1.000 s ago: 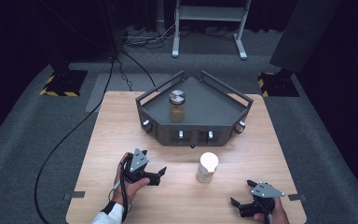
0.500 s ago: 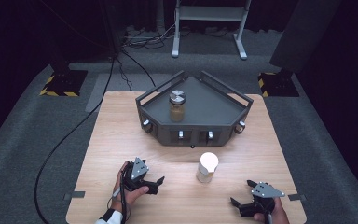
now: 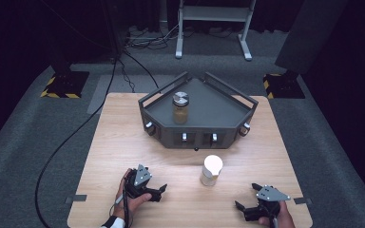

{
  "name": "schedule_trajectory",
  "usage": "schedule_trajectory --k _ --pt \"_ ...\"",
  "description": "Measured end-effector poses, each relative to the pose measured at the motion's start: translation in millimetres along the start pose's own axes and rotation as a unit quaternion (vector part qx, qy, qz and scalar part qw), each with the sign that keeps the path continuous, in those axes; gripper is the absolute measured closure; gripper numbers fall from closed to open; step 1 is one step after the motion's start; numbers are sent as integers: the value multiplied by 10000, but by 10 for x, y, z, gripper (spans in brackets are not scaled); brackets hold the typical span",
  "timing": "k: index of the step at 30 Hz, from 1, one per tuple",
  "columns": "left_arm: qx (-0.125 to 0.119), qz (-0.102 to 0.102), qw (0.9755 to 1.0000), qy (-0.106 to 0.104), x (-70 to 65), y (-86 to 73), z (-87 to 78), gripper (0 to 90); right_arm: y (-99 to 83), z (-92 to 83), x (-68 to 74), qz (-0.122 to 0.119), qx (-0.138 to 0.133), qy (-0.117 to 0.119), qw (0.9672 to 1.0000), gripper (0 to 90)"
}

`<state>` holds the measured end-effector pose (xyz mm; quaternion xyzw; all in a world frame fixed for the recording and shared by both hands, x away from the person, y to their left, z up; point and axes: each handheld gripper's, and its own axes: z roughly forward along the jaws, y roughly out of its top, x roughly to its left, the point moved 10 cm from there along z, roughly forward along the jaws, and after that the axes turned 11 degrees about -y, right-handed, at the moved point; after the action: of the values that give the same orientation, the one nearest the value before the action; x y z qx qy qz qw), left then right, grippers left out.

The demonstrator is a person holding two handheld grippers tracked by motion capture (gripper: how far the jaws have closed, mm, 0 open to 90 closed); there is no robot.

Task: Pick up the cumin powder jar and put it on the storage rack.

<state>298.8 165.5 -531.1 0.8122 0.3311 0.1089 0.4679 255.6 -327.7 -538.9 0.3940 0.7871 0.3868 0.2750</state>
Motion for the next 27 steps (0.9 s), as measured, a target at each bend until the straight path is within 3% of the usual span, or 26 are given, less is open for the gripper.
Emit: schedule_trajectory --k 10,19,27 --pt "102 -56 9999 -19 3 -60 35 21 0 0 0 -4 -1 7 10000 0" --pt "134 110 9998 59 -12 -84 35 16 0 0 0 -5 -1 7 10000 0" --pt "30 130 9999 60 -17 -119 39 7 0 0 -1 -14 -2 18 10000 0"
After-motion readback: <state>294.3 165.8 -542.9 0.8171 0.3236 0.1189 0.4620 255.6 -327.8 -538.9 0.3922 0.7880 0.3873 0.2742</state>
